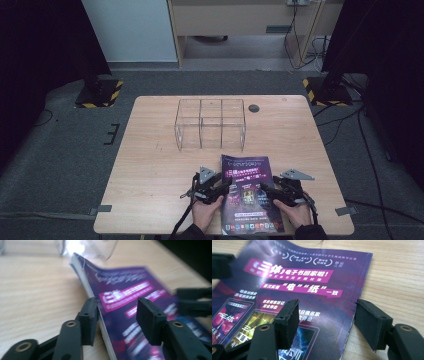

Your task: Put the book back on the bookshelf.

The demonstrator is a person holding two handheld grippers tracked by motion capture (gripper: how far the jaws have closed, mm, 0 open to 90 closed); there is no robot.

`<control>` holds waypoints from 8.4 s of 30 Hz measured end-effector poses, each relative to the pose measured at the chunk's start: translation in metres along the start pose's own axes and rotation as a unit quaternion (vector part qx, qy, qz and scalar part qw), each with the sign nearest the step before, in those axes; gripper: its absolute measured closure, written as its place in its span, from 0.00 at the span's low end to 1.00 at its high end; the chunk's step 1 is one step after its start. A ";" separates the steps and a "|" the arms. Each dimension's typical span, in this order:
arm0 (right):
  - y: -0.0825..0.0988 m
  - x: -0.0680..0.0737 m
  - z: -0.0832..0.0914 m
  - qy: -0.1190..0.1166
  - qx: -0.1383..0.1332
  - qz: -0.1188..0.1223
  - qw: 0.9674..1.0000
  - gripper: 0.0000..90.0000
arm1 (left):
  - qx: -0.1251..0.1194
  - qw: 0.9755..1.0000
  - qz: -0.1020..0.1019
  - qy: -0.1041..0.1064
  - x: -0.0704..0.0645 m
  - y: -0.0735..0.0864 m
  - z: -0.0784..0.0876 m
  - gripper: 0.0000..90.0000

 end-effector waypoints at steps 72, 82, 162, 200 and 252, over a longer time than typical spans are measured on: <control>0.000 -0.002 0.001 -0.002 -0.001 0.002 1.000 0.43 | 0.045 0.997 -0.067 0.019 -0.007 -0.003 -0.018 0.58; 0.000 -0.002 0.001 -0.003 -0.001 -0.003 1.000 0.43 | 0.088 0.995 -0.054 -0.002 0.001 0.004 -0.029 0.60; -0.010 -0.002 0.013 -0.186 0.041 -0.151 0.970 0.70 | -0.033 0.996 -0.072 0.044 -0.038 -0.047 0.020 0.93; -0.046 0.019 0.054 -0.231 -0.042 -0.130 0.963 0.94 | 0.011 0.998 -0.050 -0.029 0.026 -0.039 0.033 0.49; -0.175 0.040 0.104 -0.139 -0.254 -0.065 0.955 0.94 | 0.082 0.965 -0.022 -0.248 0.168 0.014 0.131 0.27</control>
Point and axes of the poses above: each handheld gripper's, and its own axes: z roughly backward along the jaws, y roughly out of its underside, x roughly to its left, the point moved 4 cm from there along -z, roughly forward along the jaws, and after that the axes turned 6 degrees about y, right-handed, at the moved point
